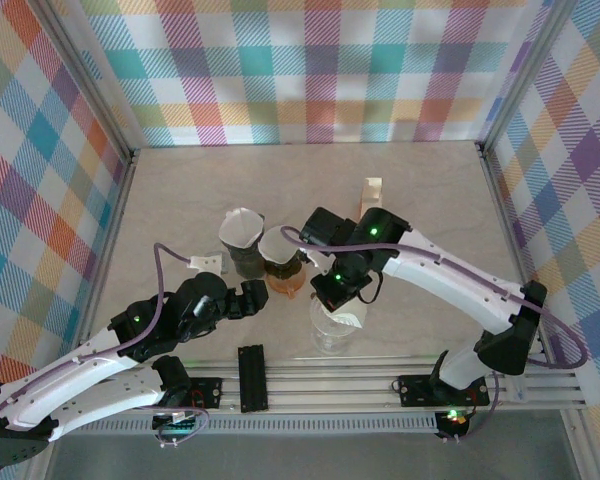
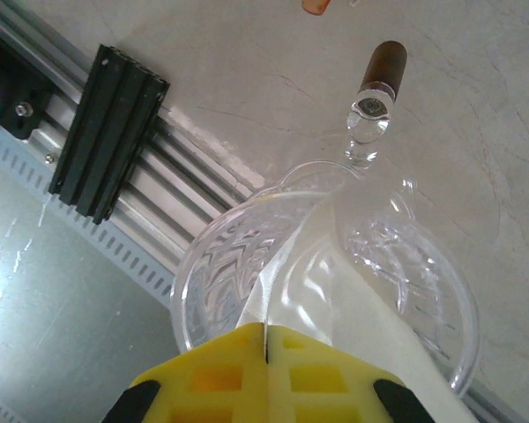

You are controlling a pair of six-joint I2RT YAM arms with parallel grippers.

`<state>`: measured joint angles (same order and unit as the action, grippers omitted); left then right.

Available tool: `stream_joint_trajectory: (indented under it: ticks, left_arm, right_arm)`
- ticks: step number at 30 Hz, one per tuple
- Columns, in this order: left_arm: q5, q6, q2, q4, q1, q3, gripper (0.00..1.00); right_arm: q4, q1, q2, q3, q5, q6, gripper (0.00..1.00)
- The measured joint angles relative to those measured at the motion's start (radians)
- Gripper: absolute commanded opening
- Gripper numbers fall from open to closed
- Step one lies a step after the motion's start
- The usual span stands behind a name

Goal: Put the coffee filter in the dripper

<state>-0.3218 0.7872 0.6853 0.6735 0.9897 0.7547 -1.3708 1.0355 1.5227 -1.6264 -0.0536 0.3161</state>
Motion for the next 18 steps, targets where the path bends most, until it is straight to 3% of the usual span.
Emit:
stream_joint_trajectory:
  ticks: [5, 13, 18]
  left_arm:
    - [0.008, 0.000, 0.002, -0.005, 0.000, 0.000, 0.94]
    - [0.035, 0.000, 0.019, -0.025, 0.000, 0.000, 0.94]
    - [0.075, -0.010, 0.045, -0.053, 0.000, 0.002, 0.87]
  right_arm:
    - [0.049, 0.000, -0.002, 0.054, 0.002, 0.009, 0.09]
    - [0.102, 0.000, -0.055, 0.088, 0.013, 0.021, 0.43]
    - [0.126, 0.000, -0.121, 0.094, 0.019, 0.036, 0.57]
